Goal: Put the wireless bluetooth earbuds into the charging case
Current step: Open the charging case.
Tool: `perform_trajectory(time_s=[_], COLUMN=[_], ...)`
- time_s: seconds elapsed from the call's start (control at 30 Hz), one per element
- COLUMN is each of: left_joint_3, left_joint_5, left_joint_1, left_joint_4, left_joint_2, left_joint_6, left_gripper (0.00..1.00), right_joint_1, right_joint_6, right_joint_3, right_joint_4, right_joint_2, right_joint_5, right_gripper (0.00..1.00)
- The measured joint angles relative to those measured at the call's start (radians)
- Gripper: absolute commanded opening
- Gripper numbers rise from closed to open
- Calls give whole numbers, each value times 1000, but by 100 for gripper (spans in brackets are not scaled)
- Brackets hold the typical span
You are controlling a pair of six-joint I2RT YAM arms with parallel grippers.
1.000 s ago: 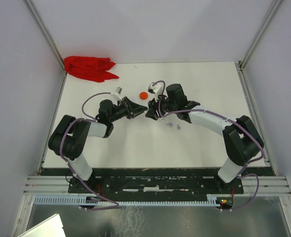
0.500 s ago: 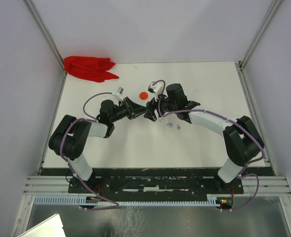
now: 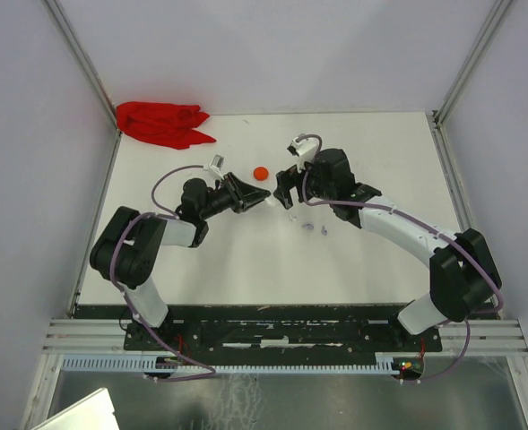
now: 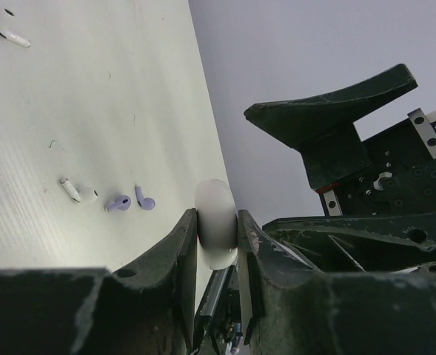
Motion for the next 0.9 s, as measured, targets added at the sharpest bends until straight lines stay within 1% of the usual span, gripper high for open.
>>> perform_trajectory(time_s=[0.17,0.33,0.67,0.9], left_joint_3=[8,11,11,11], left_joint_5=[1,2,-3,4], left_joint_1=[0,0,6,6], left_joint_4=[18,46,110,149], left_joint_2=[13,21,29,37], left_joint_6=[-30,-67,-132,-172], left_gripper=[3,3,3,3], right_joint_1=[-1,-1,-3,-7], right_joint_6=[23,33,50,66], right_joint_3=[-2,-9,-36,-69], right_joint_4=[-37,-35,-29,-8], right_joint_2=[0,8,78,80], right_joint_5=[45,62,93,125], right_gripper=[100,100,100,100])
